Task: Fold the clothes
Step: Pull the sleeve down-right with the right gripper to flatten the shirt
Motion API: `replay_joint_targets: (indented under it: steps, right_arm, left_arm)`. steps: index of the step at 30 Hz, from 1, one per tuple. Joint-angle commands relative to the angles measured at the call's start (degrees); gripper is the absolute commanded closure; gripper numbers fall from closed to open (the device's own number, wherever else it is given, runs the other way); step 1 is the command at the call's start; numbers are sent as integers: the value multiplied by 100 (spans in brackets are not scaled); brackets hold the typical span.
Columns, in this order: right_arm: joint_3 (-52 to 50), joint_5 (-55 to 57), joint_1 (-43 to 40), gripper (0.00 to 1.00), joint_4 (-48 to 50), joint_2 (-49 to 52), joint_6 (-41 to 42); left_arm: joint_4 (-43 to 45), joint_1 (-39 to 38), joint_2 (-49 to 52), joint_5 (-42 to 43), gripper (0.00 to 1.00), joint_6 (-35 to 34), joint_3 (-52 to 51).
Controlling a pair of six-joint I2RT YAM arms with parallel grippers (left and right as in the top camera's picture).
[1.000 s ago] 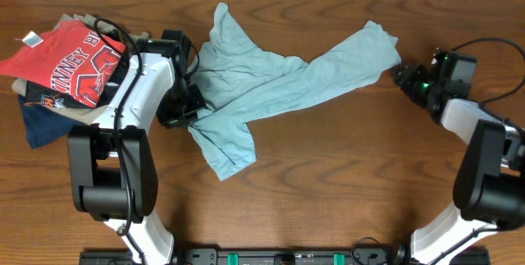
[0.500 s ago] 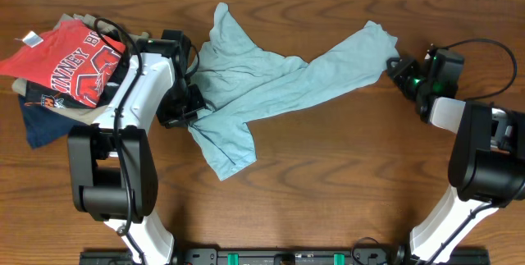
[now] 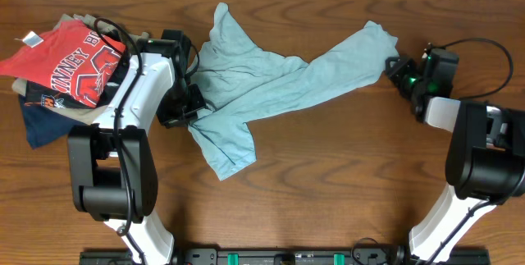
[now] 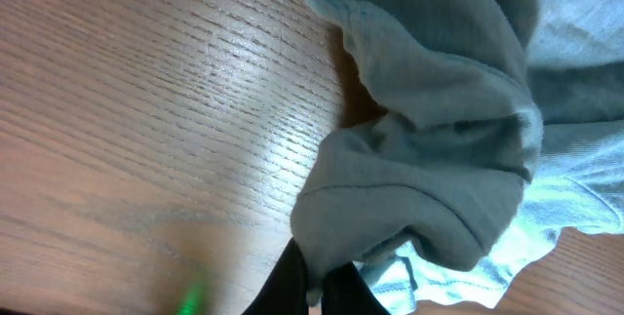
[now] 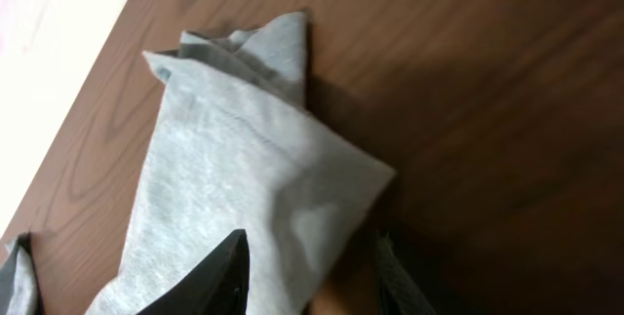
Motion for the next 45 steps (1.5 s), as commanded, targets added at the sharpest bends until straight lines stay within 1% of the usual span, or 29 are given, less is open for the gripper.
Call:
replay_joint_targets:
  steps: [1, 3, 4, 8, 9, 13, 17, 20, 23, 30, 33, 36, 40, 42, 45]
  right_arm:
    - [-52, 260, 131, 60, 44, 160, 52]
    - [-52, 313, 168, 62, 63, 160, 50]
    - [-52, 352, 181, 66, 66, 160, 50]
    - [-52, 426, 177, 98, 101, 160, 50]
    - [-52, 428, 173, 99, 122, 160, 50]
    - [-46, 396, 151, 99, 205, 155, 46]
    - [24, 31, 31, 99, 203, 81, 44]
    - [44, -341, -162, 99, 173, -162, 44]
    - [46, -529, -387, 99, -72, -520, 44]
    - [46, -673, -778, 99, -1360, -1353, -391]
    - [46, -730, -870, 99, -2194, -1615, -531]
    - [46, -688, -920, 99, -3405, -1849, -916]
    - [46, -50, -957, 99, -5115, -1947, -1482]
    - [46, 431, -962, 99, -5801, -1947, -1738]
    - [46, 1355, -964, 99, -6507, -1947, -1786]
  left_arm:
    - [-20, 17, -11, -109, 94, 96, -2]
    - [-22, 17, -11, -111, 94, 96, -2]
    - [-20, 17, -11, -111, 94, 96, -2]
    - [-20, 17, -11, -111, 94, 96, 0]
    - [-20, 17, -11, -111, 94, 96, -2]
    - [-20, 17, -11, -111, 94, 96, -2]
    - [-20, 17, -11, -111, 94, 96, 0]
    - [-20, 17, -11, -111, 94, 96, -2]
    - [-17, 17, -11, -111, 94, 96, -2]
    - [44, 17, -11, -111, 94, 96, -2]
    - [81, 17, -11, -111, 94, 96, -2]
    - [85, 17, -11, -109, 94, 96, -2]
    - [68, 17, -11, -107, 94, 94, -2]
    - [44, 17, -11, -105, 94, 94, -2]
    - [-48, 17, -11, -105, 94, 94, -2]
